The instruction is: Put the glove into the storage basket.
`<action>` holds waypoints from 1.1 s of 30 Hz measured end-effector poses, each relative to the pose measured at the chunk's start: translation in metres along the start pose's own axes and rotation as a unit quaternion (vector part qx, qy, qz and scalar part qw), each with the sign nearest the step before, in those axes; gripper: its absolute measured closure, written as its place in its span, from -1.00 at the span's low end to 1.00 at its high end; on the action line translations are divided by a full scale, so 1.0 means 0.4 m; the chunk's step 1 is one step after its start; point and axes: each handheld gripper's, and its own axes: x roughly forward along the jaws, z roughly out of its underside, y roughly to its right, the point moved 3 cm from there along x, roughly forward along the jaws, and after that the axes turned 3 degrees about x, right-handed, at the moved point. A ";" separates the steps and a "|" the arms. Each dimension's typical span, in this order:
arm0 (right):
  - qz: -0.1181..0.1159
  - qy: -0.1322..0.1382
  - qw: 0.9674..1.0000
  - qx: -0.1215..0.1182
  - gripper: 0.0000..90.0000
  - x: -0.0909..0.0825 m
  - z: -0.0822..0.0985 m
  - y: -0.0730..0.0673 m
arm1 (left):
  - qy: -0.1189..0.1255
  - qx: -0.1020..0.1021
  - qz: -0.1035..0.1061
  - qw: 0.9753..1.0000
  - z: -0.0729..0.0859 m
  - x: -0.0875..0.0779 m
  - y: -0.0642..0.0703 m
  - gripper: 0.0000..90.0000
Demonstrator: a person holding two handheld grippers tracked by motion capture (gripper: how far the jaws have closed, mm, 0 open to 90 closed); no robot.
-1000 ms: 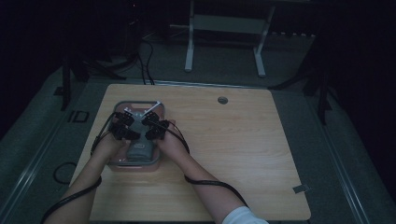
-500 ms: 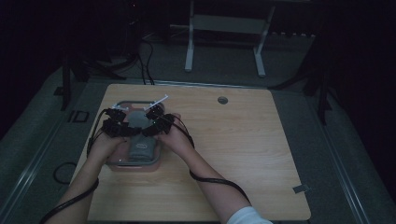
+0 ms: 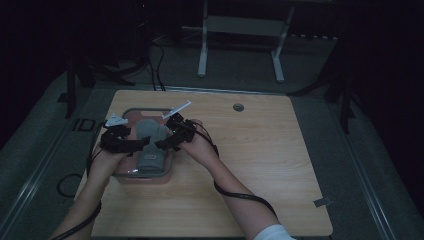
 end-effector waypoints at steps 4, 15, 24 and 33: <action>0.000 0.000 1.000 -0.002 -0.66 -0.014 0.016 0.005 | 0.005 0.010 0.003 1.000 0.004 -0.014 0.021 -0.63; -0.002 0.003 1.000 -0.017 -0.66 -0.063 0.065 0.007 | 0.020 0.028 0.035 0.999 0.025 -0.050 0.091 -0.63; 0.003 0.005 1.000 -0.027 -0.66 -0.102 0.109 0.009 | 0.038 0.050 0.072 0.995 0.035 -0.083 0.168 -0.63; 0.005 0.001 1.000 -0.026 -0.66 -0.119 0.164 0.017 | 0.030 0.098 0.131 0.986 0.050 -0.081 0.261 -0.63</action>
